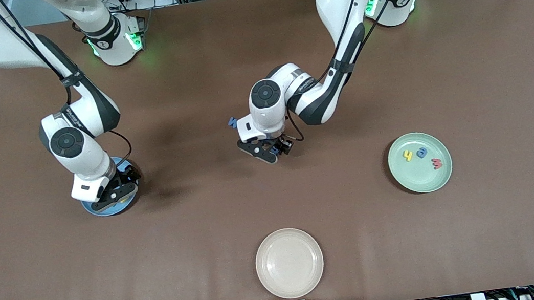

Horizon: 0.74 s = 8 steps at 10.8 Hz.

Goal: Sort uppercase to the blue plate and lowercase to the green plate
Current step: 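Place the H on the blue plate while the left gripper grasps the m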

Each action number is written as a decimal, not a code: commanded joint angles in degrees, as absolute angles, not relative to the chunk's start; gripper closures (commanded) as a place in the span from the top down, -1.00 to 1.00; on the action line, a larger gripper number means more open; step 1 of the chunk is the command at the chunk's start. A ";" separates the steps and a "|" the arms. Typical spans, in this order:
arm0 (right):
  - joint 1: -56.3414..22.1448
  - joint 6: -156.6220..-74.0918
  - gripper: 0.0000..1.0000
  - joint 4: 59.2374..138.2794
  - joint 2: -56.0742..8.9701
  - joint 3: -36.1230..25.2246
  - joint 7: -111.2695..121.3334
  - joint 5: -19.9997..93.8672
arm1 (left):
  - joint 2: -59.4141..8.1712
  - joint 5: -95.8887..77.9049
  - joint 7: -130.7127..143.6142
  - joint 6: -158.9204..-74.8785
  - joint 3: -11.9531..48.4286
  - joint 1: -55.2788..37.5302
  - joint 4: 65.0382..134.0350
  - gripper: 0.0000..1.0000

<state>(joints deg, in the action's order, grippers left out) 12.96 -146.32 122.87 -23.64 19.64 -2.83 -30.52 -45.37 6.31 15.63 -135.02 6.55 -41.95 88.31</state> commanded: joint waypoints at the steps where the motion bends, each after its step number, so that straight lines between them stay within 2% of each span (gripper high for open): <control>1: 13.54 -145.20 1.00 123.84 -21.88 20.83 -3.16 -31.03 | -46.76 7.29 16.35 -135.09 6.33 -42.01 86.57 0.36; 8: 14.06 -141.87 1.00 123.31 -21.62 23.11 -3.25 -27.35 | -48.51 7.38 16.26 -135.09 6.15 -41.92 84.64 0.22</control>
<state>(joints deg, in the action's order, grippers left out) 12.97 -143.95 122.82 -23.38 21.49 -3.06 -29.37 -47.25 6.31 15.63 -135.02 6.33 -41.92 86.62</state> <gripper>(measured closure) 0.000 0.388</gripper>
